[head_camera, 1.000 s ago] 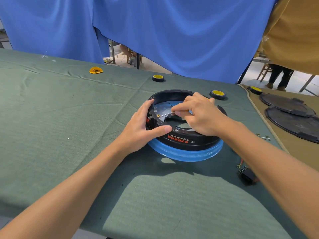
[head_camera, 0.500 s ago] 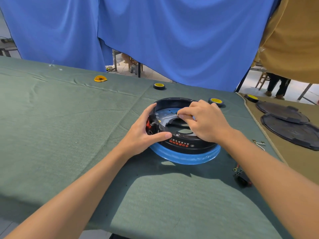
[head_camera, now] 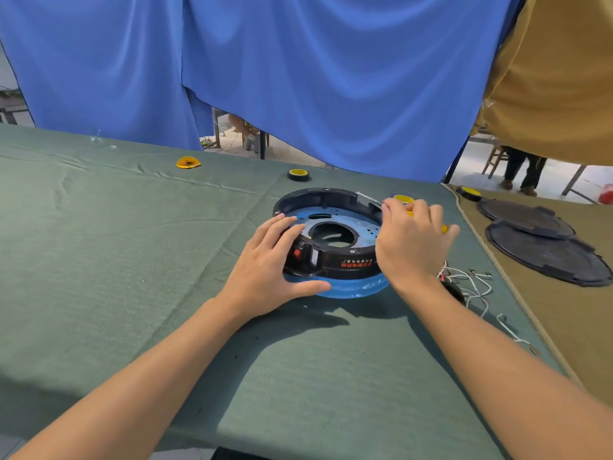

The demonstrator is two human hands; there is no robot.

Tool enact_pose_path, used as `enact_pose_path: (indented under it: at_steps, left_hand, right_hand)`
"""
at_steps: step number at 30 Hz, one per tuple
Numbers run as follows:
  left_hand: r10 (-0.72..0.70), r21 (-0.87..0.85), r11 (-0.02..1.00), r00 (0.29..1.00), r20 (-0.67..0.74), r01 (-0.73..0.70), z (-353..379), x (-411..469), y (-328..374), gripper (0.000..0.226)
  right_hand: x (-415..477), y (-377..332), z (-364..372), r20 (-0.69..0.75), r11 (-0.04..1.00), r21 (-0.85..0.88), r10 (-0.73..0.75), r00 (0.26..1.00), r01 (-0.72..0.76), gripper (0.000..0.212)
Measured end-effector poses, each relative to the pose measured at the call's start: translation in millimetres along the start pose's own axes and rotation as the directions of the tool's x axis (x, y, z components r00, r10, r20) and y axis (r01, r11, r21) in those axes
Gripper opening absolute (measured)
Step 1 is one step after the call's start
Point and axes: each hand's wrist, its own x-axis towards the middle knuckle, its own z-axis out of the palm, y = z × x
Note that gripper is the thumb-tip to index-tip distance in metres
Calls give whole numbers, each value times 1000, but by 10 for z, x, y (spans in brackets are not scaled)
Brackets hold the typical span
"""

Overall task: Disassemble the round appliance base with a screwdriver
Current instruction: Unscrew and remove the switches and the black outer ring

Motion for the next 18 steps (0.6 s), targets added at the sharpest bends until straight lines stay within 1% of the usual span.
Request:
enact_pose_path:
  at_steps: [2,4,6,7,8,10,12,14,18]
  left_hand:
    - [57,87,995,998,-32,-54,-2,-24,-19,97]
    - [75,125,990,995,-65,-66,3,-31,-30,91]
    - [74,157,986,993,-92,-59,6,-21,-20,89]
    - [77,175,983,992,-98,-59,9,-13,-10,89]
    - [83,192,979,991,-103,-62,16,-3,5,89]
    - [98,223,972,988,-115,-71,42,21,51,88]
    - [102,243,968,985,-136,-67,88,36,100,86]
    - [95,242,969,984,-153,-56,131,32,131,84]
    - [91,234,971,984,-152,-54,147,27,125,83]
  right_hand:
    - [5,1,-23,30,999,39,6,1000,-7,29]
    - [-76,5,-106,28,985,172,-16,999,10,33]
    - [-235,26,-222,2,945,314,-95,995,89,32]
    - [-333,43,-282,-5,928,346,-147,989,140,33]
    - [-427,55,-340,1,920,344,-200,980,187,35]
    - [-576,61,-410,74,928,266,-289,954,261,40]
    - [-657,66,-413,146,928,192,-349,926,319,36]
    - [-670,83,-391,177,928,152,-364,915,340,28]
    - [-654,113,-366,220,918,112,-395,892,379,25]
